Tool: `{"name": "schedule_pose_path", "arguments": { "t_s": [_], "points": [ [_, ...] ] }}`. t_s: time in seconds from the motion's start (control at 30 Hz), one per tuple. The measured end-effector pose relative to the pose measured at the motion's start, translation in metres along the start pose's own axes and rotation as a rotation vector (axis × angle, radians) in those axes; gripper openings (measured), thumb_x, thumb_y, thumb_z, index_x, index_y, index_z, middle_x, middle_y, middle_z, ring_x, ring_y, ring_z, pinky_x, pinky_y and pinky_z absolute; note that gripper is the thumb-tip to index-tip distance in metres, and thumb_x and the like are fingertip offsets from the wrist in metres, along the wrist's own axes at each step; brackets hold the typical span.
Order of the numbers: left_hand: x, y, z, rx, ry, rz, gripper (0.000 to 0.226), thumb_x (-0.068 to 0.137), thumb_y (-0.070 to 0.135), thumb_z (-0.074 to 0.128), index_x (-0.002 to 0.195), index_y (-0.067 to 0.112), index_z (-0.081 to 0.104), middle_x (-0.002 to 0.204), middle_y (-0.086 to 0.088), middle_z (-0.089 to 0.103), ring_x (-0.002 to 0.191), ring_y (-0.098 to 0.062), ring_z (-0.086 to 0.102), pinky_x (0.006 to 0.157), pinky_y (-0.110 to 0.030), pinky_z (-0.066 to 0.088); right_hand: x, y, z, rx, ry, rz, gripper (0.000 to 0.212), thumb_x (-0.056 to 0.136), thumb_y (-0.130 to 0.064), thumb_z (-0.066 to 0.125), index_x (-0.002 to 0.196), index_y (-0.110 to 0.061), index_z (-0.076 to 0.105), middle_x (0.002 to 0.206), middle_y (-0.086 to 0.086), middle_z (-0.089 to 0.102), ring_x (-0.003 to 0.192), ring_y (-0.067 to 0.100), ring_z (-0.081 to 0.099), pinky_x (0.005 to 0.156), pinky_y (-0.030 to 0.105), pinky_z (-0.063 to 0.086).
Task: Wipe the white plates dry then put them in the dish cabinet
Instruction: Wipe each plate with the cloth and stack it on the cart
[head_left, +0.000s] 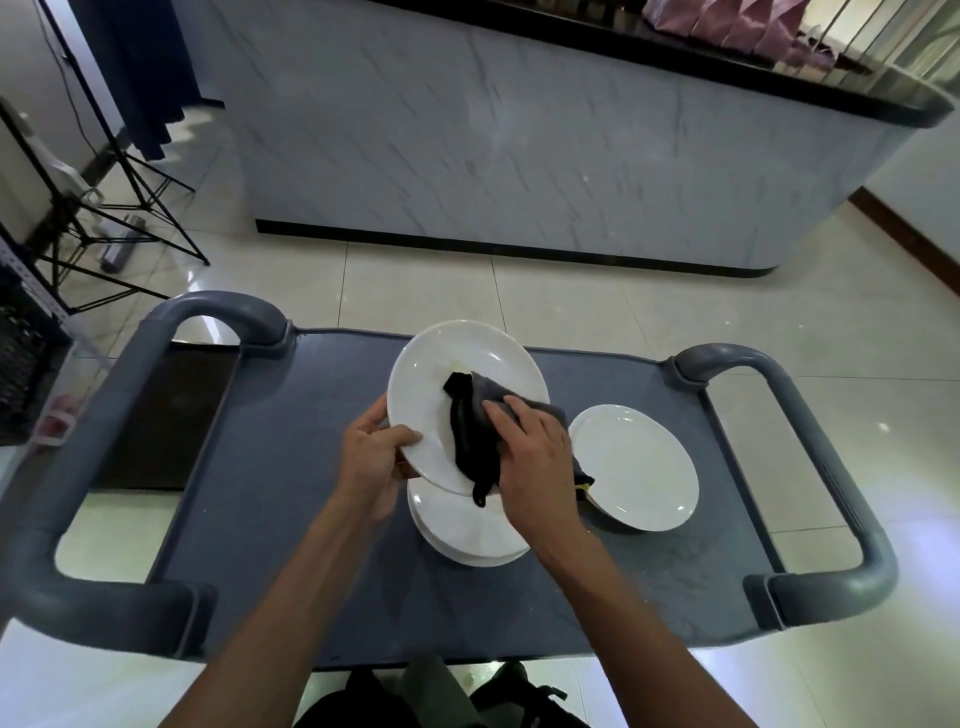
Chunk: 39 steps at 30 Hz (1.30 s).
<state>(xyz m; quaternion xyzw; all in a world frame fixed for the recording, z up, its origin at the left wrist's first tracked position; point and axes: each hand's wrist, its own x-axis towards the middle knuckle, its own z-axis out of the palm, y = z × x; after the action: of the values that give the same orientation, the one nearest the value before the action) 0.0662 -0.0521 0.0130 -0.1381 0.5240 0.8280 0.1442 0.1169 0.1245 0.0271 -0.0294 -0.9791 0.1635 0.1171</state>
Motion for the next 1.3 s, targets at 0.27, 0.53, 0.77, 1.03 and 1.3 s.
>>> {"name": "schedule_pose_path", "arguments": {
  "t_s": [0.27, 0.53, 0.77, 1.03, 1.3],
  "points": [
    [-0.001, 0.02, -0.004, -0.003, 0.064, 0.089, 0.043, 0.08, -0.009, 0.055, 0.099, 0.021, 0.077, 0.089, -0.013, 0.074, 0.075, -0.03, 0.069, 0.059, -0.04, 0.057, -0.012, -0.032, 0.011, 0.156, -0.011, -0.105, 0.047, 0.095, -0.007, 0.058, 0.139, -0.025, 0.058, 0.145, 0.004, 0.055, 0.129, 0.029, 0.049, 0.111, 0.045, 0.038],
    [-0.004, 0.025, -0.002, -0.005, 0.056, 0.107, 0.044, 0.081, -0.012, 0.054, 0.092, 0.024, 0.077, 0.085, -0.003, 0.075, 0.072, -0.024, 0.069, 0.057, -0.04, 0.058, 0.007, 0.001, 0.006, 0.08, 0.079, -0.155, 0.049, 0.09, -0.007, 0.065, 0.136, -0.02, 0.062, 0.142, 0.007, 0.057, 0.127, 0.031, 0.052, 0.106, 0.049, 0.042],
    [-0.009, 0.017, 0.013, 0.038, 0.003, 0.068, 0.048, 0.081, -0.013, 0.055, 0.114, 0.018, 0.072, 0.092, -0.009, 0.074, 0.08, -0.03, 0.067, 0.067, -0.048, 0.059, 0.038, 0.036, -0.009, 0.027, 0.14, -0.066, 0.042, 0.097, -0.007, 0.059, 0.138, -0.017, 0.061, 0.142, 0.009, 0.055, 0.129, 0.034, 0.049, 0.109, 0.044, 0.039],
    [-0.008, 0.011, 0.043, 0.131, -0.068, 0.063, 0.05, 0.08, -0.014, 0.057, 0.112, 0.02, 0.073, 0.095, -0.011, 0.074, 0.079, -0.03, 0.069, 0.068, -0.053, 0.059, 0.071, 0.05, -0.025, 0.08, 0.157, -0.041, 0.047, 0.097, -0.004, 0.055, 0.141, -0.02, 0.058, 0.145, 0.009, 0.053, 0.132, 0.033, 0.044, 0.111, 0.047, 0.036],
    [-0.015, -0.006, 0.085, 0.197, -0.084, 0.066, 0.05, 0.081, -0.013, 0.058, 0.111, 0.022, 0.073, 0.096, -0.013, 0.075, 0.083, -0.033, 0.071, 0.065, -0.045, 0.059, 0.07, 0.045, -0.044, 0.265, 0.049, -0.172, 0.057, 0.095, -0.039, 0.03, 0.144, -0.02, 0.054, 0.149, 0.009, 0.05, 0.138, 0.03, 0.042, 0.116, 0.047, 0.034]
  ]
}}
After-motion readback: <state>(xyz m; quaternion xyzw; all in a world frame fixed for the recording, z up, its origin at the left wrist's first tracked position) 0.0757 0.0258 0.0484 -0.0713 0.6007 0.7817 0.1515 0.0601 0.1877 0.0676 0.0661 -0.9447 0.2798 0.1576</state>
